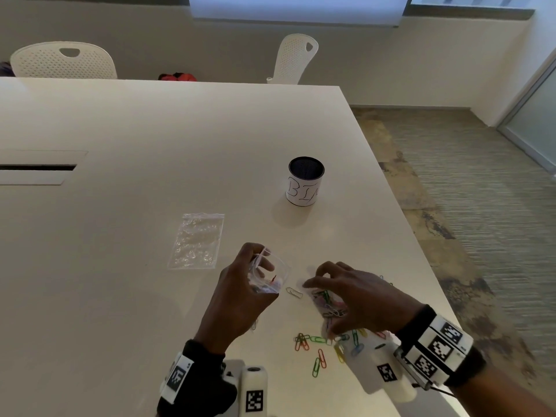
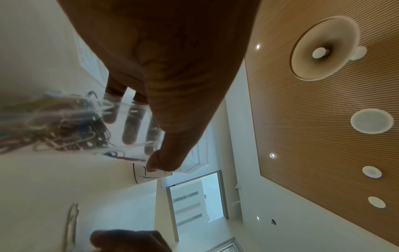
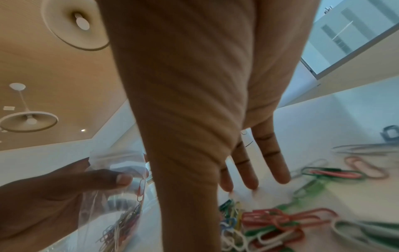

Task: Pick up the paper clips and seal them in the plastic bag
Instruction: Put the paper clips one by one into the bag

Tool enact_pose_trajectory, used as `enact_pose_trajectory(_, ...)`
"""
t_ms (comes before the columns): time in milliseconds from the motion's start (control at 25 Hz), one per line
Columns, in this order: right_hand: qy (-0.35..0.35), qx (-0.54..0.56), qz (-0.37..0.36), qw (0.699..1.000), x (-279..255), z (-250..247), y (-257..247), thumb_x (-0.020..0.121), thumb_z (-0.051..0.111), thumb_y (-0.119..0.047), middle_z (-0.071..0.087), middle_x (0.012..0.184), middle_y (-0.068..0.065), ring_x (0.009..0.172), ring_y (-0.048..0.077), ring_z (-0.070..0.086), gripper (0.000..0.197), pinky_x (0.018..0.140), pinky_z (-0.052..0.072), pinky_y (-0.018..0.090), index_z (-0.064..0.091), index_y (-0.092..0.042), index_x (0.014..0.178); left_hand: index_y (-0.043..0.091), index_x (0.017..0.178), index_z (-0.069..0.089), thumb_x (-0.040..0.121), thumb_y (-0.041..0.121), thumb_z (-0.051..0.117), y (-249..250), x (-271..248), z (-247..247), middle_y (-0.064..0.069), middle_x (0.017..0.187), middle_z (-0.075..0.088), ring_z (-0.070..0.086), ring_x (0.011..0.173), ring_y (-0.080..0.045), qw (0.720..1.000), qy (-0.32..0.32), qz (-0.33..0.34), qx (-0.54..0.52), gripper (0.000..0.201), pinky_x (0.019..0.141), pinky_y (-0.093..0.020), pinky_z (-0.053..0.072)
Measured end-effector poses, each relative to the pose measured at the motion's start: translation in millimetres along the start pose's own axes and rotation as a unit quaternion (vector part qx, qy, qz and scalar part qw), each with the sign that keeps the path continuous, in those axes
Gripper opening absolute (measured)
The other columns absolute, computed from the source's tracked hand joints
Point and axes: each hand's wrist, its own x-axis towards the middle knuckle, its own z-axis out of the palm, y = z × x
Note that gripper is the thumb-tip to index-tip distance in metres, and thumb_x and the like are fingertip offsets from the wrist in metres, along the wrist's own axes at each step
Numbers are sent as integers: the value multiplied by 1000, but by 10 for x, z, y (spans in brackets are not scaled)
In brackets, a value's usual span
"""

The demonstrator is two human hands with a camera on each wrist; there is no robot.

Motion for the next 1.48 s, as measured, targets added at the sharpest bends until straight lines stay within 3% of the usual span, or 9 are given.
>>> enact_pose_trajectory(80,-4,-22,0,1000,-39,34,1,78,80,-54,34,148,-12,131,9,43,85,96,50,25,37,-42,150,30,119,54,81,21,86,9,3,3,13,101,69,69,90,-6,1000,-2,-2,-2,51,71,-18,60)
enact_pose_trajectory(200,19,24,10,999,-50,94,-22,86,76,-46,41,143,-10,125,10,50,61,96,56,27,50,-38,140,33,119,53,81,22,86,6,8,5,13,101,69,68,92,-6,1000,-3,-1,2,51,73,-22,62)
enact_pose_trajectory(440,61,43,9,997,46,152,-156,101,61,-23,59,126,0,100,14,65,20,88,59,27,67,-21,120,30,119,54,82,18,84,18,14,16,15,100,68,65,93,2,1000,-3,-2,-5,49,67,-12,55)
enact_pose_trajectory(640,90,18,15,996,150,142,-174,101,60,-14,65,112,0,89,13,67,15,81,59,25,72,-16,110,33,118,54,81,20,85,12,7,14,14,101,69,65,92,-2,1000,2,-3,-5,49,69,-18,59)
enact_pose_trajectory(840,129,111,44,984,190,69,-13,93,72,-8,74,102,-1,84,10,69,14,80,60,24,80,-16,102,34,118,53,80,20,86,6,0,5,14,100,69,65,93,-1,1000,3,-5,0,52,69,-19,59)
enact_pose_trajectory(1080,195,318,111,921,190,-53,78,84,81,-3,81,85,4,73,14,77,10,81,63,22,83,-10,92,32,118,54,80,19,86,18,7,16,13,101,69,65,94,1,1000,-1,-10,0,51,69,-16,58)
enact_pose_trajectory(1280,227,419,75,876,102,-366,-146,85,82,-7,82,84,2,77,13,79,10,80,62,21,82,-9,94,29,119,54,81,18,86,41,7,42,12,101,68,65,95,4,1000,-8,-6,-2,51,67,-12,56)
enact_pose_trajectory(1360,241,413,38,877,105,-507,-299,85,81,-8,82,86,1,77,11,79,11,81,62,20,82,-10,96,29,119,54,80,18,87,50,2,58,13,102,68,64,93,5,1000,-10,-7,-1,52,67,-10,55)
enact_pose_trajectory(1480,247,299,-18,922,191,-588,-546,86,81,-12,80,90,-5,74,0,74,13,78,57,11,82,-15,98,25,118,54,78,16,88,98,-3,68,12,99,67,63,88,10,1000,-17,-16,-7,53,66,-7,52)
